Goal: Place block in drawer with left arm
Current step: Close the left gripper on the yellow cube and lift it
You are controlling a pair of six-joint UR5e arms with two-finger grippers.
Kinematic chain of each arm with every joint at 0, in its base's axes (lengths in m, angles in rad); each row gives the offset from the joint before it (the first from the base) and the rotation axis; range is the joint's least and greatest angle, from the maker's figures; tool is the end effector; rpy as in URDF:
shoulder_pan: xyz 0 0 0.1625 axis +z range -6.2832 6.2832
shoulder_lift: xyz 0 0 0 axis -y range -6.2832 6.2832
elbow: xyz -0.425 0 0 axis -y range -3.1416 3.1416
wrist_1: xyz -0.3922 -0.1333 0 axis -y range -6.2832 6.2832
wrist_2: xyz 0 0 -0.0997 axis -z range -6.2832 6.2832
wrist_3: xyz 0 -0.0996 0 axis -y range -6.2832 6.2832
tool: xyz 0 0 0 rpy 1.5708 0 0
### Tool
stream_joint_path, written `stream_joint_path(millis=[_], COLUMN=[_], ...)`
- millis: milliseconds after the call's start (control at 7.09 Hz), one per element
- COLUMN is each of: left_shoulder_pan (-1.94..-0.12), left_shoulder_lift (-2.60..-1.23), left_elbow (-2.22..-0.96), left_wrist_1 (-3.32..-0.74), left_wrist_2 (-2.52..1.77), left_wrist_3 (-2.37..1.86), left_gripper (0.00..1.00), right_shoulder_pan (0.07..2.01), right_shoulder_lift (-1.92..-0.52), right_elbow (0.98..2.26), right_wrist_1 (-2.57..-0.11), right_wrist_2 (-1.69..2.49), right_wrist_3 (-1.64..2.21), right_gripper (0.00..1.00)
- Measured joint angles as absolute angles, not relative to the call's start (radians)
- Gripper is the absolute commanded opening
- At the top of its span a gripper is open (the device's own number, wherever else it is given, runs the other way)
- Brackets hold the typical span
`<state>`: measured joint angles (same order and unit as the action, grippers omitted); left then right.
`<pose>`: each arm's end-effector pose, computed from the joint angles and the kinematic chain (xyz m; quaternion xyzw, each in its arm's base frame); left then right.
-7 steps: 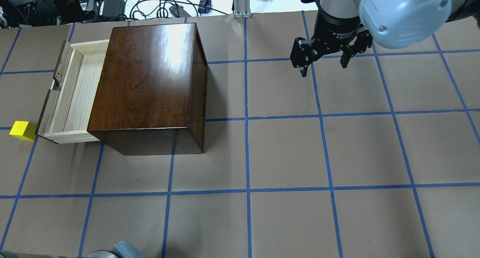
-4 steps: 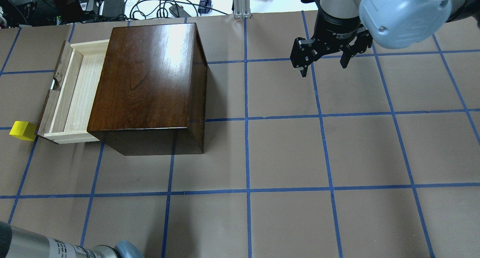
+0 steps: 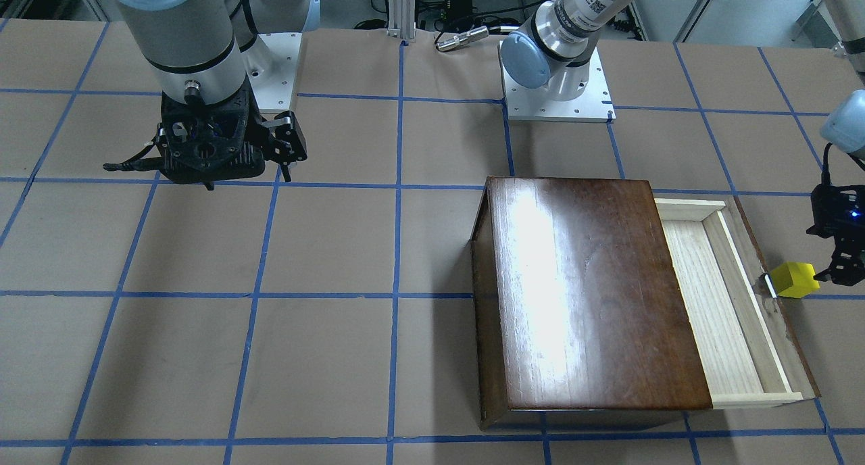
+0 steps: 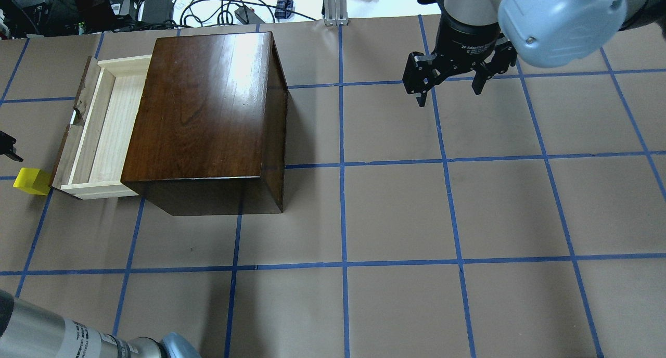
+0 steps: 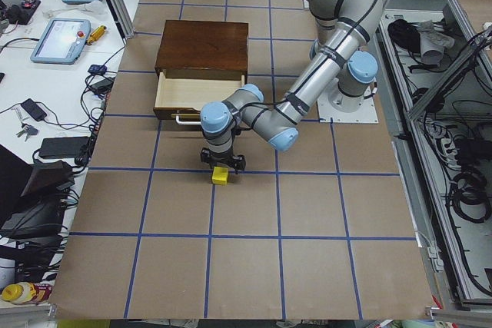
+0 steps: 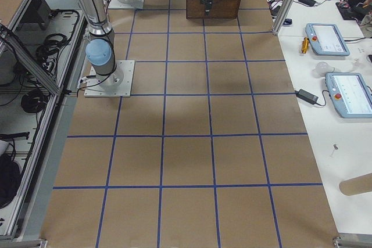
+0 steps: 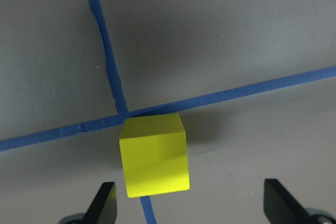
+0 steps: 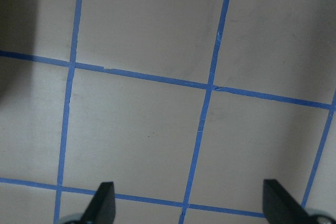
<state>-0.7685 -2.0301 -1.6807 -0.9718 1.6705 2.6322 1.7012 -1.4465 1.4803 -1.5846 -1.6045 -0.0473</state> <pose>0.3610 -0.5206 0.2360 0.7910 0.6096 0.0515 0.0074 0.1994 -0.5209 0.4695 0.0889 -0.9958 -0.0093 0.0173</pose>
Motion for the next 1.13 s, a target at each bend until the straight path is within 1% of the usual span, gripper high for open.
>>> stream_joint_path(millis=[846, 987, 1128], left_shoulder_pan=[-0.768, -0.769, -0.769], left_shoulder_lift=[-2.121, -2.128, -2.132], left_elbow=[-1.683, -1.683, -1.683], left_wrist_1=[-0.878, -0.874, -0.873], left_wrist_2=[1.634, 1.633, 1.632], left_wrist_3=[2.665, 2.664, 2.663], left_gripper=[1.0, 0.76, 0.15], right_shoulder_pan=[1.701, 1.701, 1.701], right_shoulder_lift=[-1.446, -1.447, -1.447], right_elbow=[1.48, 1.48, 1.48], right_wrist_1=[-1.585, -1.585, -1.585], right_wrist_2=[-1.605, -1.605, -1.605], right_wrist_3=[-0.047, -0.046, -0.046], right_gripper=[1.0, 1.0, 1.0])
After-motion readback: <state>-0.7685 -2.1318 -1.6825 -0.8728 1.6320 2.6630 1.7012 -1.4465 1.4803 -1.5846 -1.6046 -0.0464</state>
